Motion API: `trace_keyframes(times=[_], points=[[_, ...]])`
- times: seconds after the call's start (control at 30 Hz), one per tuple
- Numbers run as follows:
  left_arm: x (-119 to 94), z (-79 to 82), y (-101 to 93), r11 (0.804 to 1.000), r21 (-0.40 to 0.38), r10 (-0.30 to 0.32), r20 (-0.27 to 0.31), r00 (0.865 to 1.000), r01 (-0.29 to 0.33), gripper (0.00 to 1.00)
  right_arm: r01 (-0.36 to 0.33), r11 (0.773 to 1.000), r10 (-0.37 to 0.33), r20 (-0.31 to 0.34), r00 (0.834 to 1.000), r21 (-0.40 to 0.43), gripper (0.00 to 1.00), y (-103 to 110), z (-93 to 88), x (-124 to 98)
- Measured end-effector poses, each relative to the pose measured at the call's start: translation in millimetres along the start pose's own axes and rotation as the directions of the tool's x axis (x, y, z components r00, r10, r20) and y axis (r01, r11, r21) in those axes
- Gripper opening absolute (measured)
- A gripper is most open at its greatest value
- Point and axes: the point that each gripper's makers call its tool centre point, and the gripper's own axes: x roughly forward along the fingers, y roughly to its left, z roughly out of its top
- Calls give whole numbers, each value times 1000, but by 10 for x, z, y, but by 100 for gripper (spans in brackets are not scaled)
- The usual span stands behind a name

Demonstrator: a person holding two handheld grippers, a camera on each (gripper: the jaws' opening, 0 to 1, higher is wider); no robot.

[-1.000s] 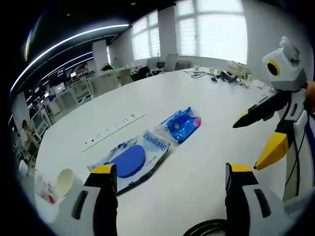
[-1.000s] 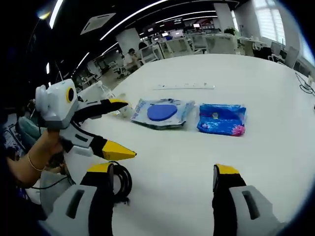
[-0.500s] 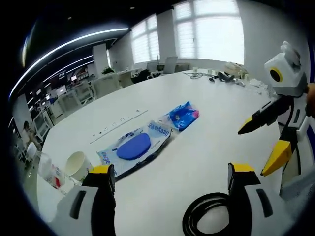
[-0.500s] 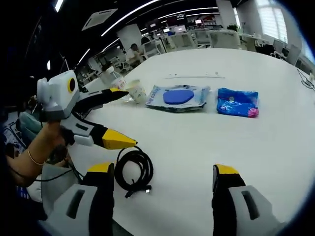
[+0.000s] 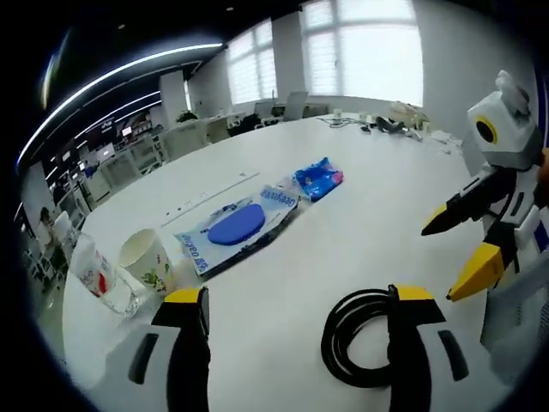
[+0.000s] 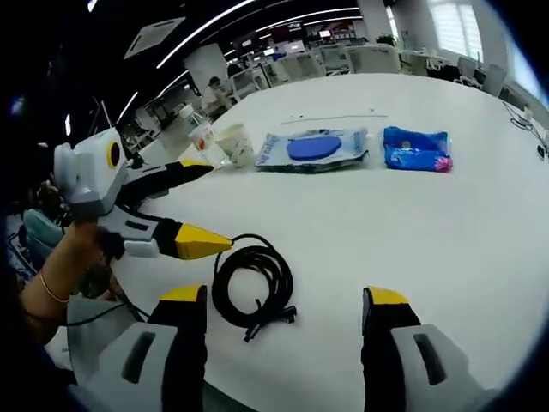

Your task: Arrange the tabletop items into an orderly group along one side of the table until the central work area is clear of visible clutter.

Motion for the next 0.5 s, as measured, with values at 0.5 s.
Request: trace_keyframes(times=[0.5], points=[[-35, -289, -42, 999, -32, -6, -16, 1000, 5, 67, 134, 987, -137, 32, 990, 93, 55, -26, -182, 178]])
